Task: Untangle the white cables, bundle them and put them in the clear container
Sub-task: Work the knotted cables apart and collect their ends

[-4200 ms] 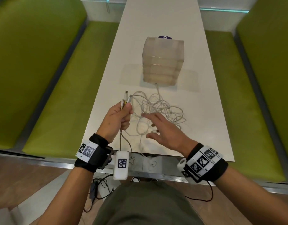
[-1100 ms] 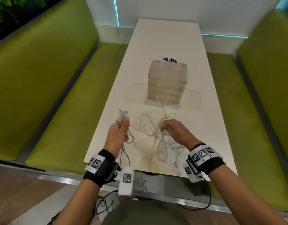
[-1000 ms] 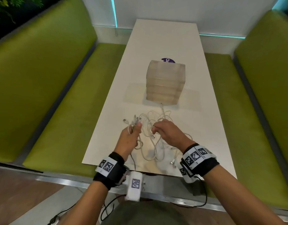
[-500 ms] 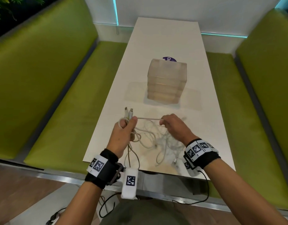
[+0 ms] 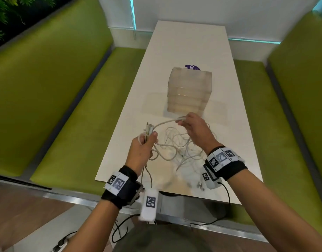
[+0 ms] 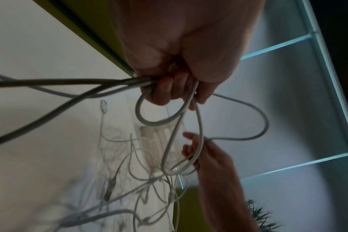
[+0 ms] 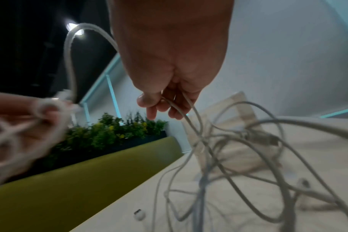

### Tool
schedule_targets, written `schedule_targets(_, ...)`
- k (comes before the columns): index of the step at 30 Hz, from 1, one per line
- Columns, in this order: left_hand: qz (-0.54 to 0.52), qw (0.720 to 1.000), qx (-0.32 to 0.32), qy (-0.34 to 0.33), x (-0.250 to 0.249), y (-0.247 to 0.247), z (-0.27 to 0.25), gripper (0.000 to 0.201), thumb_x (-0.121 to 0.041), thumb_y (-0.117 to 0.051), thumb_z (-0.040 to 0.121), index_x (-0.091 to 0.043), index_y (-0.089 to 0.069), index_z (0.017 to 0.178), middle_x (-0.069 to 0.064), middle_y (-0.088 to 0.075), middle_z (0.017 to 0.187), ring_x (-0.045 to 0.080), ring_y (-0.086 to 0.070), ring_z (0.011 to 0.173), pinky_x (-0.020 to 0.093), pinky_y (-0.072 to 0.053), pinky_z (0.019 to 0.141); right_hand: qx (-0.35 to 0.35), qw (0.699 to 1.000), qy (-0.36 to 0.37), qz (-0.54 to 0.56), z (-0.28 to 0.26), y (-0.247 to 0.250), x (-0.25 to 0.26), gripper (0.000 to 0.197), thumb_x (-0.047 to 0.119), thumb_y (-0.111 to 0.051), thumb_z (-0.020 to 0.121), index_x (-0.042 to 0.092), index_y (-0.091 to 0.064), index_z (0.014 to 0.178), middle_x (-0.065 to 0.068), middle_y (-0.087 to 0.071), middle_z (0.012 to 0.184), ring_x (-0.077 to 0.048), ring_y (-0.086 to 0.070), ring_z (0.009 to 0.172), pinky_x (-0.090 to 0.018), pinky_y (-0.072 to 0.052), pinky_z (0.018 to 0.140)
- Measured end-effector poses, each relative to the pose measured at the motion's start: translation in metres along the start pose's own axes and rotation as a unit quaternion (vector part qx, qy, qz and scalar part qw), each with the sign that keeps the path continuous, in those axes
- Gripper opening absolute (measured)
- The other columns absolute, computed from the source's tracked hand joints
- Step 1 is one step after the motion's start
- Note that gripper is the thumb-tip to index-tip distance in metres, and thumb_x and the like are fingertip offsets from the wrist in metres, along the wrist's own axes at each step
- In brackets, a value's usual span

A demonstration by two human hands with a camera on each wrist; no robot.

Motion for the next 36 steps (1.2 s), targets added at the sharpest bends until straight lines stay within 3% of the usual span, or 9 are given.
schedule_targets(2,0.015,1.000,0.013,0.006,0.002,-0.014,0.004,0.034,-0.030,-0.059,0.093,0.003,-0.063,0.087,-0.006,-0.030,0.058,0.007,-0.029,0.047,0.023,-0.030,0.046,0.030,0.998,0.054,-0.029,-0.005,-0.010,0.022,0.015,0.004,-0.060,0.089,0.004,-0.072,0.097,-0.012,-0.058,0.085,-0.022,-0.054,0.085,-0.020,-0.037,0.071)
schedule_targets(5,-0.011,0.999,0.025,0.019,0.005,-0.029,0.008,0.026,-0.032,-0.062,0.092,-0.007,-0.056,0.087,-0.004,-0.025,0.061,0.009,-0.024,0.049,0.021,-0.027,0.045,0.048,0.991,0.099,-0.071,-0.013,-0.023,0.042,0.029,0.009,-0.045,0.090,0.008,-0.073,0.098,-0.009,-0.053,0.079,-0.021,-0.045,0.077,-0.032,-0.041,0.064)
schedule_targets(9,-0.033,0.997,0.056,0.046,0.010,-0.033,0.009,0.029,-0.035,-0.060,0.092,-0.007,-0.056,0.086,-0.001,-0.039,0.064,0.009,-0.031,0.049,0.019,-0.030,0.045,0.060,0.982,0.143,-0.106,-0.018,-0.028,0.049,0.043,0.018,-0.031,0.086,0.009,-0.073,0.092,-0.010,-0.051,0.073,-0.028,-0.047,0.072,-0.037,-0.040,0.056)
schedule_targets(12,-0.041,0.994,0.078,0.066,0.011,-0.034,0.010,0.031,-0.038,-0.061,0.090,-0.007,-0.060,0.087,0.000,-0.040,0.065,0.010,-0.031,0.048,0.021,-0.029,0.044,0.057,0.977,0.160,-0.132,-0.021,-0.030,0.051,0.023,0.002,-0.048,0.085,0.011,-0.069,0.083,-0.008,-0.048,0.073,-0.027,-0.047,0.071,-0.039,-0.042,0.054)
schedule_targets(17,-0.003,0.988,0.141,0.065,0.002,-0.038,0.009,0.023,-0.024,-0.061,0.092,-0.007,-0.058,0.077,0.004,-0.032,0.062,0.013,-0.025,0.052,0.021,-0.023,0.042,0.060,0.974,0.167,-0.138,-0.019,-0.032,0.049,0.013,0.015,-0.058,0.084,0.007,-0.068,0.078,-0.007,-0.055,0.076,-0.024,-0.049,0.077,-0.031,-0.042,0.061)
schedule_targets(20,-0.020,0.992,0.113,0.046,-0.006,-0.027,0.009,0.021,-0.015,-0.060,0.092,-0.009,-0.053,0.073,0.007,-0.038,0.063,0.014,-0.032,0.052,0.020,-0.028,0.043,0.067,0.980,0.099,-0.160,-0.006,-0.031,0.021,0.017,0.014,-0.060,0.085,0.004,-0.073,0.091,-0.010,-0.061,0.082,-0.028,-0.053,0.084,-0.033,-0.043,0.068)
schedule_targets(23,-0.060,0.997,0.047,0.025,-0.015,-0.004,0.008,0.018,-0.017,-0.060,0.092,-0.008,-0.055,0.077,-0.005,-0.047,0.053,0.009,-0.038,0.045,0.019,-0.032,0.043,0.126,0.972,-0.022,-0.195,0.001,-0.026,-0.027,0.019,0.021,-0.059,0.091,0.010,-0.073,0.097,-0.008,-0.063,0.098,-0.030,-0.049,0.100,-0.034,-0.037,0.081)
schedule_targets(27,-0.102,0.994,-0.022,0.009,-0.018,0.025,0.011,0.019,-0.017,-0.059,0.092,-0.012,-0.059,0.074,-0.005,-0.046,0.056,0.009,-0.036,0.047,0.019,-0.032,0.044,0.134,0.964,-0.066,-0.222,-0.006,-0.022,-0.054,0.020,0.025,-0.054,0.094,0.018,-0.072,0.097,-0.001,-0.063,0.104,-0.027,-0.049,0.104,-0.037,-0.035,0.079)
schedule_targets(36,0.007,0.999,0.006,0.045,0.007,-0.010,0.024,0.016,-0.018,-0.062,0.092,-0.006,-0.056,0.082,-0.001,-0.032,0.059,0.012,-0.027,0.048,0.023,-0.027,0.043,0.053,0.974,0.159,-0.151,-0.008,-0.038,0.021,0.014,0.020,-0.062,0.082,0.017,-0.075,0.086,0.000,-0.058,0.073,-0.028,-0.050,0.073,-0.037,-0.044,0.060)
Point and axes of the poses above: each hand's wrist, its own z-axis towards the middle knuckle, its own y-axis out of the back of the hand, x = y × z, the point moved 7 cm from there along z, towards the middle knuckle
